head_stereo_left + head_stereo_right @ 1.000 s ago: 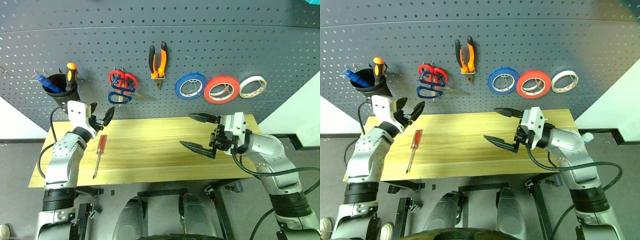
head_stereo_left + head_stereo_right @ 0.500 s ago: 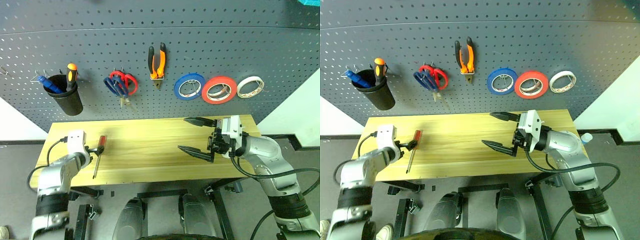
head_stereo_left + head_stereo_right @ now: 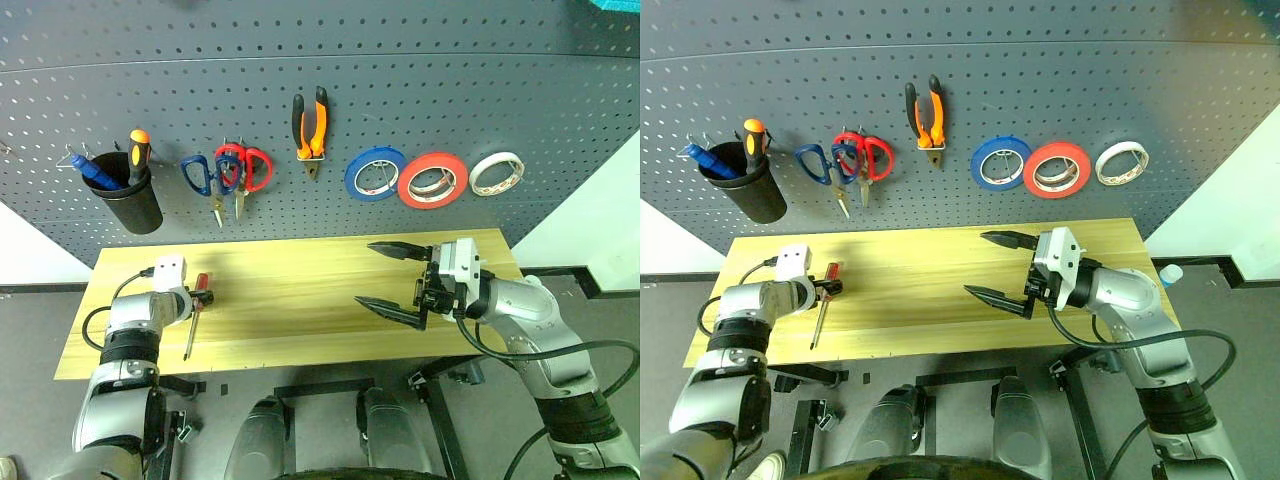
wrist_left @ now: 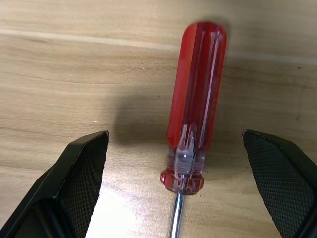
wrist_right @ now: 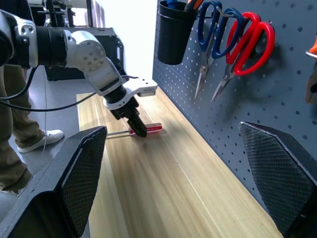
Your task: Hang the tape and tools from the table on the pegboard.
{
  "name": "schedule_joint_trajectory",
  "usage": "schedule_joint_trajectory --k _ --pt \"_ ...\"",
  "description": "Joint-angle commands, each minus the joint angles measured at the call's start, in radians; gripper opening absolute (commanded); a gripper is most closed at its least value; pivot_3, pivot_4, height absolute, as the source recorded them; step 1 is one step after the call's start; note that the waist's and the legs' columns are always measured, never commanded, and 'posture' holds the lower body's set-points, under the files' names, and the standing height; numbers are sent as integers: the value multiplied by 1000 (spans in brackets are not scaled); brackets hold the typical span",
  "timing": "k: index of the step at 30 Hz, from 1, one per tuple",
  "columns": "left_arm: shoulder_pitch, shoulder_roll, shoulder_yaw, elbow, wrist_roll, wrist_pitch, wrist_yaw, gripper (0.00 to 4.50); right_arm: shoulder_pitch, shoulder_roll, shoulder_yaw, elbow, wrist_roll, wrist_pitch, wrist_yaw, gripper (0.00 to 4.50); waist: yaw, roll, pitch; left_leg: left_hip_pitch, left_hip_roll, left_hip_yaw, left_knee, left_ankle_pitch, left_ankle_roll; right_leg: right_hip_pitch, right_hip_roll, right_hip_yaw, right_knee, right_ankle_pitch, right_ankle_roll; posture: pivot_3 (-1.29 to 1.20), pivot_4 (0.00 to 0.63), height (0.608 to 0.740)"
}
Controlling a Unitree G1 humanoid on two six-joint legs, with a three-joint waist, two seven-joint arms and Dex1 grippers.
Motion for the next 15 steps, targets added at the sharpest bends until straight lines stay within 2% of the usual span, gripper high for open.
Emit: schedule_joint_trajectory --k 1,3,12,15 --pt "-40 23 -3 76 22 -46 -15 4318 3 -4 -25 -39 -2 -18 -11 4500 -1 0 0 0 0 0 0 0 0 0 0 0 0 0 0 -88 149 730" --pt "-49 24 -1 101 26 -66 -16 3928 4 -5 -25 -40 -4 -19 -14 4500 -2 0 0 0 0 0 0 0 0 0 0 0 0 0 0 -88 149 730" --pt "-32 28 15 99 22 -95 -19 917 -2 -11 -24 -30 -10 -26 -14 4500 0 0 0 0 0 0 0 0 0 0 0 0 0 0 0 -89 145 730" --pt "6 39 31 32 5 -73 -36 898 -6 -10 -24 -28 -14 -26 -12 4500 -3 0 0 0 0 0 -1 0 0 0 0 0 0 0 0 -87 143 730"
